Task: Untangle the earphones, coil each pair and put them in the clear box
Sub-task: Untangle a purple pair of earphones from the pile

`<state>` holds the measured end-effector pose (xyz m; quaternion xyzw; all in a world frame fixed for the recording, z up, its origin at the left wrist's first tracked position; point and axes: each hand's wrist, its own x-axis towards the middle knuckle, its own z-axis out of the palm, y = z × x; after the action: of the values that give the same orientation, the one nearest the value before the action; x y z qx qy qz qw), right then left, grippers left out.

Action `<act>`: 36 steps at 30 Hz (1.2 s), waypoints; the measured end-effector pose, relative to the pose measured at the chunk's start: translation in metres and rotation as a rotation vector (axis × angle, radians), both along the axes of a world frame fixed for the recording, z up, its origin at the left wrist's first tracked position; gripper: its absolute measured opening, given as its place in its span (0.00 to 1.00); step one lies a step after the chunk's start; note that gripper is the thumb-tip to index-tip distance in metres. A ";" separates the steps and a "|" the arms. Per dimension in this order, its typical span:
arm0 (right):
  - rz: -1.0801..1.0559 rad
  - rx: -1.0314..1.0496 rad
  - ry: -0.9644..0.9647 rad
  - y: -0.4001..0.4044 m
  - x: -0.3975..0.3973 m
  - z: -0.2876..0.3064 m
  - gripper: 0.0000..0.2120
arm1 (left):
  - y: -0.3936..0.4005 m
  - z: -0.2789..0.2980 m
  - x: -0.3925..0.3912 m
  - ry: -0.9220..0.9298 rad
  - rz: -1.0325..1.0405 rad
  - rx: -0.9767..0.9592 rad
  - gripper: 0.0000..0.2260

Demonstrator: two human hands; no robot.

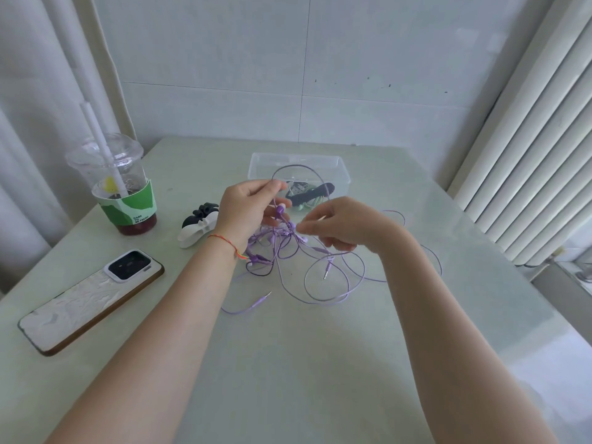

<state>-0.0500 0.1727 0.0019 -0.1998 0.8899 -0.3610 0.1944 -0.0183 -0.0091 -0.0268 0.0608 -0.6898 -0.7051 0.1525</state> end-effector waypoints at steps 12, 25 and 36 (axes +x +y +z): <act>-0.524 -0.253 0.340 0.005 -0.021 -0.011 0.11 | -0.025 -0.002 -0.014 0.129 0.610 0.151 0.05; -0.284 -0.764 -0.186 -0.003 0.000 0.005 0.15 | 0.006 -0.001 -0.001 -0.053 -0.343 -0.140 0.09; -0.513 -0.975 0.002 0.003 -0.010 0.005 0.16 | 0.001 -0.011 -0.001 -0.202 -0.334 -0.391 0.02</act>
<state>-0.0604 0.1759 0.0071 -0.0437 0.6398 -0.7672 -0.0158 -0.0189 -0.0079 -0.0381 -0.0142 -0.8250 -0.5644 -0.0265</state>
